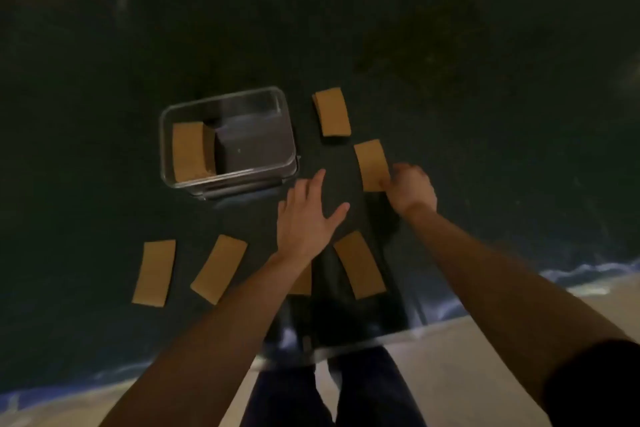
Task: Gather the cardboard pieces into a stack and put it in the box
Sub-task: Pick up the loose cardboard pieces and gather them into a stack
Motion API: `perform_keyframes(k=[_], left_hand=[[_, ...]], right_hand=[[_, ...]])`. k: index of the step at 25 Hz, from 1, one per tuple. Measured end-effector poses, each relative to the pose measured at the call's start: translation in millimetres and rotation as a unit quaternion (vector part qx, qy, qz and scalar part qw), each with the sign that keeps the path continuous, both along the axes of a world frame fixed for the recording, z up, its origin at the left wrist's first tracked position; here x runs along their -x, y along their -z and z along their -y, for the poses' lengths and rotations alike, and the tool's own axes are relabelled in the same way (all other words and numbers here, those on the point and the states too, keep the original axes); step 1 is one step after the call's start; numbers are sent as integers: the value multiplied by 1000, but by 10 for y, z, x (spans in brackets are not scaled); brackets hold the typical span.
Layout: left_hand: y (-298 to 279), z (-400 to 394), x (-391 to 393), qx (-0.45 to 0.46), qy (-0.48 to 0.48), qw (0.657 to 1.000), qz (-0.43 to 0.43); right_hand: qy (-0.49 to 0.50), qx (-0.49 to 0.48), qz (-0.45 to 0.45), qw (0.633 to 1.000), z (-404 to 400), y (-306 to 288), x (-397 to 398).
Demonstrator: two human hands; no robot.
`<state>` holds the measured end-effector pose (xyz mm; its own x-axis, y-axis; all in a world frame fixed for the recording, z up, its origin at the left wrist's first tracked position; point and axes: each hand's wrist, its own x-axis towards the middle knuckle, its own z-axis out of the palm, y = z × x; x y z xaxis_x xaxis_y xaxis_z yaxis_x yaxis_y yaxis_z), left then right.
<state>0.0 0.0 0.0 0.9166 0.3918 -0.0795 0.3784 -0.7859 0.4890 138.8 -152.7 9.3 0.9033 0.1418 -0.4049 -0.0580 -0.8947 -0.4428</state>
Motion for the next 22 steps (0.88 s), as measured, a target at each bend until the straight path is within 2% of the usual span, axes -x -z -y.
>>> perform_keyframes(k=[6, 9, 12, 14, 17, 19, 22], left_hand=[[447, 119, 68, -29, 48, 997, -51], [547, 180, 181, -25, 80, 992, -99], [571, 270, 266, -40, 118, 983, -135], [568, 368, 300, -72, 146, 977, -141], [528, 504, 274, -80, 135, 978, -138], [511, 529, 235, -38, 122, 982, -138], [460, 465, 210, 100, 108, 979, -143]], right_hand=[[-8, 86, -10, 996, -374, 402, -155], [8, 83, -7, 997, -363, 476, -217], [95, -49, -60, 992, -271, 469, -256], [121, -117, -91, 982, -139, 445, -215], [207, -230, -166, 936, 64, 400, -39], [240, -292, -221, 899, 197, 327, 153], [206, -338, -249, 884, 406, 245, 434]])
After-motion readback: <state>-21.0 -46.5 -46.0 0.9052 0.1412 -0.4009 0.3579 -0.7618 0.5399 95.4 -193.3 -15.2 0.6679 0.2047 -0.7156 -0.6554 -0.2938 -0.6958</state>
